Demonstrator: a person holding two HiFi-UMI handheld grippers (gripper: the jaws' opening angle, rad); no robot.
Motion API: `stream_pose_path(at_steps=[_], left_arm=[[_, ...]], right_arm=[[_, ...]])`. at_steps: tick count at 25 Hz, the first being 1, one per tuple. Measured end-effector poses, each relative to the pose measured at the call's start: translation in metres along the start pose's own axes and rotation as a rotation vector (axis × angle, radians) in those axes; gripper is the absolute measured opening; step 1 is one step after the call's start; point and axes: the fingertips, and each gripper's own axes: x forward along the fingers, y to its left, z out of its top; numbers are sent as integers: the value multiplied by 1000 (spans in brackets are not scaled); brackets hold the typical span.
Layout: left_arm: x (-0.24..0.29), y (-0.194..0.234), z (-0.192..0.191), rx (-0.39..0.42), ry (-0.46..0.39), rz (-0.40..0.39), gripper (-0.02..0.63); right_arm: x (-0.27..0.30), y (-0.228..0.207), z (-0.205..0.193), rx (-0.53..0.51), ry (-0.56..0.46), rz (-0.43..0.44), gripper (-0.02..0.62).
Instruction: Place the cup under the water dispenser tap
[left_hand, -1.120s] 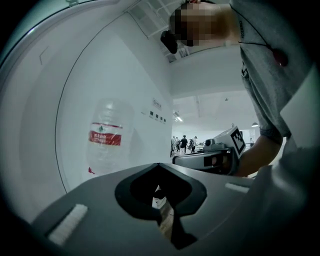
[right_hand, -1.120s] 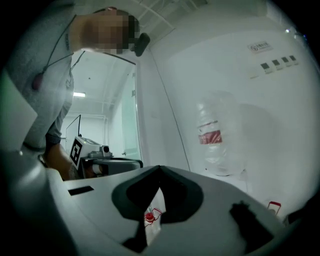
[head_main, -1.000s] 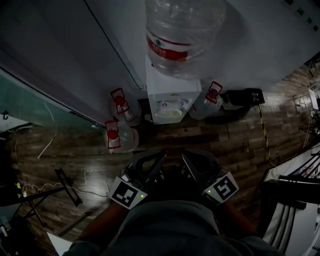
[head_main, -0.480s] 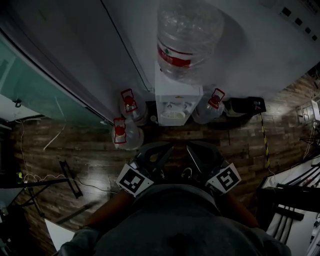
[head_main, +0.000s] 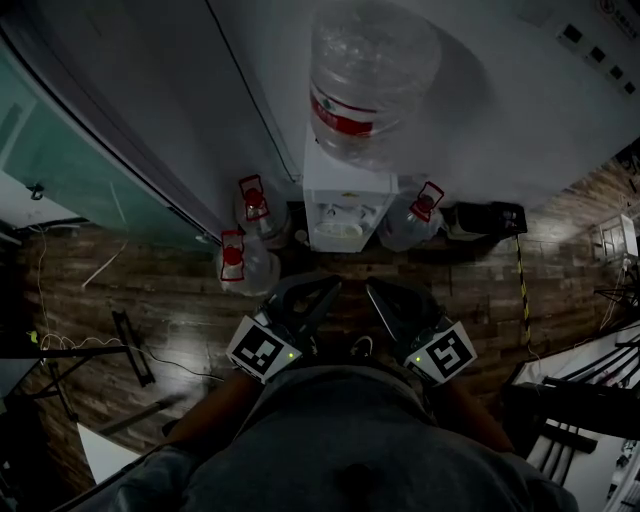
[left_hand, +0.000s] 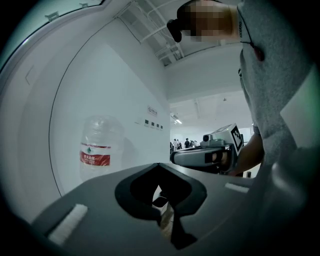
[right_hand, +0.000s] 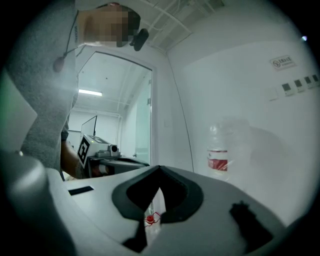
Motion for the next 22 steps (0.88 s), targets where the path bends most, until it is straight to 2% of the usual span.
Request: stream_pose_path(at_steps=[12,22], left_arm=[[3,-9,0,-2,9,1,8],[0,-17,-3,44,23,2,8]], right_arm=[[-5,3,-6,9,2,17,15],[-5,8,-4,1,-2,20,15]])
